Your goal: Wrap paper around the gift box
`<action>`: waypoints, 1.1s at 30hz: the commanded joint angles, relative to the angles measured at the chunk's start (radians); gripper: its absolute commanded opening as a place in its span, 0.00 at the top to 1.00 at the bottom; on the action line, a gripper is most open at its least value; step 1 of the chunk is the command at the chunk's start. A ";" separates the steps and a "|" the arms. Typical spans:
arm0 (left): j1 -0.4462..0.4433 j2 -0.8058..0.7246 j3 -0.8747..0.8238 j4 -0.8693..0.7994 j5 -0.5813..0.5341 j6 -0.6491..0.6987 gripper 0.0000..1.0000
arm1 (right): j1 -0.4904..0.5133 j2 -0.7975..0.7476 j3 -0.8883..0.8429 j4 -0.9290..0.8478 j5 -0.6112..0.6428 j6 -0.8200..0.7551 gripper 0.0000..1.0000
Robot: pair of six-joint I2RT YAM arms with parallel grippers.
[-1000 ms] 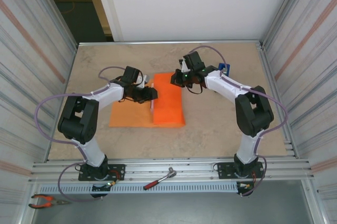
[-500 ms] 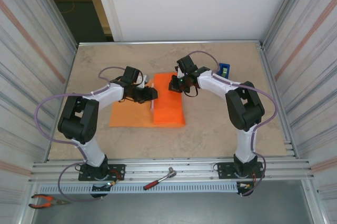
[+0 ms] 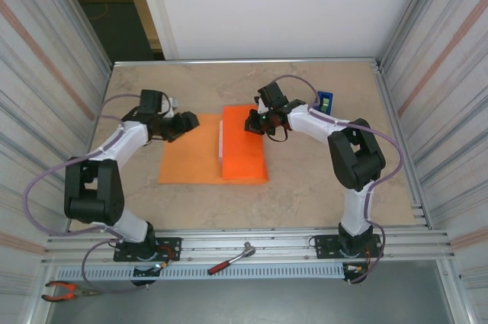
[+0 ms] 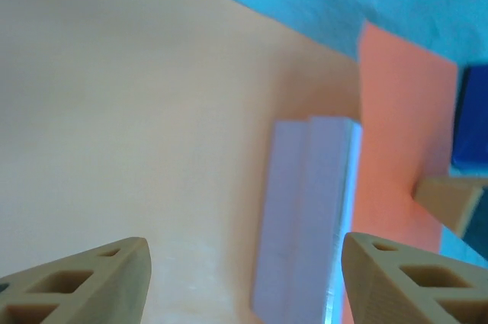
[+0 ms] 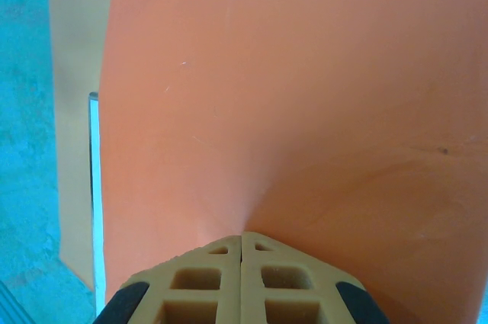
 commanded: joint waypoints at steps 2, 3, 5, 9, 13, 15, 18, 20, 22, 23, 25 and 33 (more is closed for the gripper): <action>0.081 -0.009 -0.070 -0.065 -0.081 -0.007 0.30 | -0.012 0.027 -0.057 -0.051 0.063 0.019 1.00; 0.098 0.000 -0.078 -0.065 -0.083 -0.007 0.30 | -0.011 0.028 -0.059 -0.049 0.062 0.020 1.00; 0.123 0.026 -0.083 -0.062 -0.091 -0.002 0.30 | -0.011 0.030 -0.060 -0.047 0.061 0.021 1.00; 0.137 0.077 -0.075 -0.076 -0.130 0.022 0.29 | -0.011 0.033 -0.059 -0.045 0.059 0.022 1.00; 0.137 0.105 -0.080 -0.072 -0.151 0.029 0.29 | -0.011 0.035 -0.057 -0.042 0.058 0.024 1.00; 0.137 0.120 -0.082 -0.074 -0.156 0.035 0.29 | -0.012 0.036 -0.057 -0.041 0.056 0.024 1.00; 0.137 0.132 -0.086 -0.073 -0.172 0.042 0.29 | -0.012 0.037 -0.059 -0.037 0.053 0.028 1.00; 0.138 0.132 -0.090 -0.073 -0.183 0.046 0.29 | -0.011 0.037 -0.060 -0.037 0.051 0.028 1.00; 0.137 0.124 -0.095 -0.074 -0.197 0.046 0.29 | -0.011 0.038 -0.060 -0.035 0.051 0.028 1.00; 0.137 0.118 -0.096 -0.075 -0.206 0.045 0.29 | -0.013 0.038 -0.060 -0.037 0.051 0.028 1.00; 0.137 0.105 -0.098 -0.079 -0.221 0.044 0.28 | -0.012 0.039 -0.061 -0.036 0.051 0.028 1.00; 0.140 0.084 -0.105 -0.078 -0.243 0.035 0.28 | -0.012 0.042 -0.059 -0.035 0.049 0.031 1.00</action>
